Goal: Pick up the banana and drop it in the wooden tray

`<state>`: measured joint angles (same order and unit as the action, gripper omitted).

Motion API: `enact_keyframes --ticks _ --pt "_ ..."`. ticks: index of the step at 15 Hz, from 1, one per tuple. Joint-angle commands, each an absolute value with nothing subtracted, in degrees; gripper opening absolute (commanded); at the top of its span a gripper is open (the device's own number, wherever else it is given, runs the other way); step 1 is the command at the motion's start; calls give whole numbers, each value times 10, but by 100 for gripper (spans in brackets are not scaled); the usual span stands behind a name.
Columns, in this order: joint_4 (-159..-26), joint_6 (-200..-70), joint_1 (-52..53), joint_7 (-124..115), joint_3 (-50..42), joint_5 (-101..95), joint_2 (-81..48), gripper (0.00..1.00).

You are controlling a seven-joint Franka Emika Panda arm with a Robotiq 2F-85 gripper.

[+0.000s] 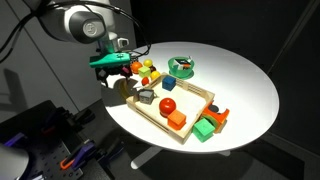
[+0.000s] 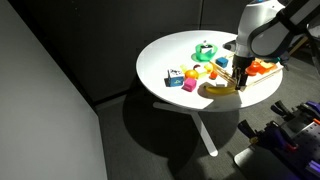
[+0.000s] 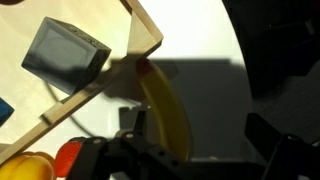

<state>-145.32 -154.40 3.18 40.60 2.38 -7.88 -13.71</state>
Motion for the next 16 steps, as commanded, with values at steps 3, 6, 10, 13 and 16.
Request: enact_keyframes --ticks 3,6,10,13,16 --pt "-1422 -1587 21 405 45 -116 -190 100" --pt "-1405 -1597 24 397 43 -138 -213 100" --pt "-1384 -1597 24 394 40 -160 -242 100" --pt "-1372 -1599 25 391 38 -170 -259 100" --pt "-1364 -1597 27 388 36 -181 -270 66"
